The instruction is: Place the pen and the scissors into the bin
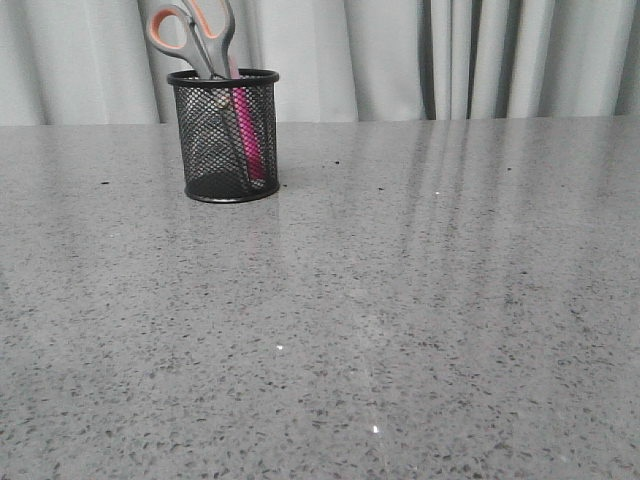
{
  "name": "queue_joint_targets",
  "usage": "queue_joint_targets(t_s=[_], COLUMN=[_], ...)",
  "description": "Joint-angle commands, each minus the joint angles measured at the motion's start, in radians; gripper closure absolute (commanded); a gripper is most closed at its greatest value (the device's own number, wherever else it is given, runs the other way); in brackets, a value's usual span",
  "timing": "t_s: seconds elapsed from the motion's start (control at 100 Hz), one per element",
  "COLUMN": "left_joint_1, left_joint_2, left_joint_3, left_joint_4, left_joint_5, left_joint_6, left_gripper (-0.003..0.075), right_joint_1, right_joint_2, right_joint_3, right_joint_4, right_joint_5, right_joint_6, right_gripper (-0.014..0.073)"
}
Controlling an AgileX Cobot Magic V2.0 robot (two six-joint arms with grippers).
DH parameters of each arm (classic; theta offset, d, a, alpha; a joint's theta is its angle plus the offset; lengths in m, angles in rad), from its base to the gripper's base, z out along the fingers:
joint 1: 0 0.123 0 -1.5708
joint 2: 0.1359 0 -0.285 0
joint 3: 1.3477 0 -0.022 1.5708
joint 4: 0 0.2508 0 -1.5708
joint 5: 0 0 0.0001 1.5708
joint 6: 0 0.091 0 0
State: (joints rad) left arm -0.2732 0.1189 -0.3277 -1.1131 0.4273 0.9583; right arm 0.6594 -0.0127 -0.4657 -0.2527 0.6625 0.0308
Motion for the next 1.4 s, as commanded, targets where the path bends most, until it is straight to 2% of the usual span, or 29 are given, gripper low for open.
queue_joint_targets(t_s=[0.0,0.1,0.15,0.25,0.32,0.36,0.46,0.54,0.62,0.75,1.39], left_joint_1=[-0.01,0.006,0.024,0.075,0.113,0.135,0.17,0.181,0.181,0.181,0.181], left_joint_2=[0.009,0.007,0.007,-0.005,-0.017,-0.024,-0.043,-0.066,-0.091,-0.105,-0.151], left_joint_3=[-0.005,0.015,0.044,0.125,0.188,0.226,0.314,0.376,0.368,0.373,0.373], left_joint_4=[0.004,0.347,0.513,0.907,1.098,1.154,1.136,1.078,1.068,1.069,1.069], left_joint_5=[-0.049,-0.094,-0.146,-0.289,-0.368,-0.403,-0.462,-0.461,-0.297,-0.165,-0.157], left_joint_6=[-0.007,-0.057,-0.205,-0.623,-0.815,-0.861,-0.894,-0.895,-0.895,-0.895,-0.895], left_gripper=[0.0739,0.0739,0.0739,0.0739,0.0739,0.0739,0.0739,0.0739,0.0739,0.0739,0.0739], right_joint_1=[-0.004,-0.004,-0.004,-0.004,-0.004,-0.004,-0.004,-0.004,-0.004,-0.004,-0.004], right_joint_2=[-0.012,-0.012,-0.012,-0.012,-0.012,-0.012,-0.012,-0.012,-0.012,-0.012,-0.012], right_joint_3=[-0.02,-0.02,-0.02,-0.02,-0.02,-0.02,-0.02,-0.02,-0.02,-0.02,-0.02], right_joint_4=[-0.015,-0.015,-0.015,-0.015,-0.015,-0.015,-0.015,-0.015,-0.015,-0.015,-0.015], right_joint_5=[-0.07,-0.07,-0.07,-0.07,-0.07,-0.07,-0.07,-0.07,-0.07,-0.07,-0.07], right_joint_6=[-0.002,-0.002,-0.002,-0.002,-0.002,-0.002,-0.002,-0.002,-0.002,-0.002,-0.002], right_gripper=[0.0652,0.0652,0.0652,0.0652,0.0652,0.0652,0.0652,0.0652,0.0652,0.0652,0.0652])
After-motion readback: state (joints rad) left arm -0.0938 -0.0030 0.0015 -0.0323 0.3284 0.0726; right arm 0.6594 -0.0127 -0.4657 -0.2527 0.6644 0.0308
